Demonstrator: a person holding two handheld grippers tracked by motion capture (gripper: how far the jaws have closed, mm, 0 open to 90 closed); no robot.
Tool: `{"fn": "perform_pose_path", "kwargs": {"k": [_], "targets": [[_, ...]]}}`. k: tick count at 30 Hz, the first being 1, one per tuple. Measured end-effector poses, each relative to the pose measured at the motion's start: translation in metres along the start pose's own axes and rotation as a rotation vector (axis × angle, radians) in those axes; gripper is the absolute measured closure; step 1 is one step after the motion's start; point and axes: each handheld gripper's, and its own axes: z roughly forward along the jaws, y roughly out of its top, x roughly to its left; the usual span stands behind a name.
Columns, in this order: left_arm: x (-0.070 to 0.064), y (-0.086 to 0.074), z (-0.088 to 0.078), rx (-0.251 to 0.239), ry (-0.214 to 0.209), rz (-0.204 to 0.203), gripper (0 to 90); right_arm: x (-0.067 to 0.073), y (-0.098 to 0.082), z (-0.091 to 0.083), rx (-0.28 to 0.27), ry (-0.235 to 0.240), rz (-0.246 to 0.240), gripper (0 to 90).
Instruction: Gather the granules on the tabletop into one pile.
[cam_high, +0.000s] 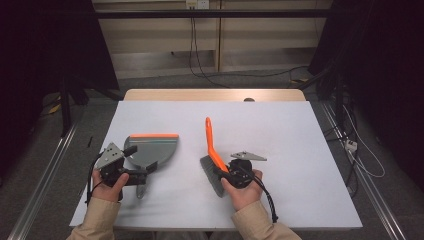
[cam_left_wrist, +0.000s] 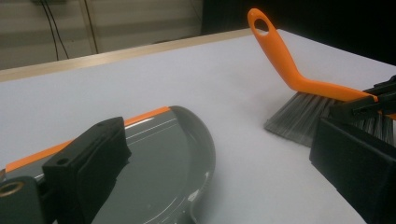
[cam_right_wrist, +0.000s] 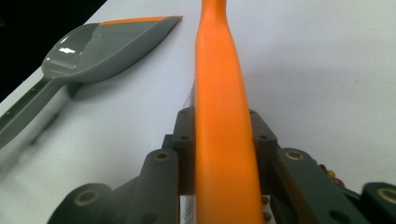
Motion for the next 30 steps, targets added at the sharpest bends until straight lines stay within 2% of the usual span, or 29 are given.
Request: {"fn": "perform_pose_path", "kwargs": {"k": [30], "targets": [[-0.002,0.0,0.001,0.002,-0.002,0.003,4.1,-0.018,-0.003,-0.019,-0.015,-0.049,0.022,71.4]]}}
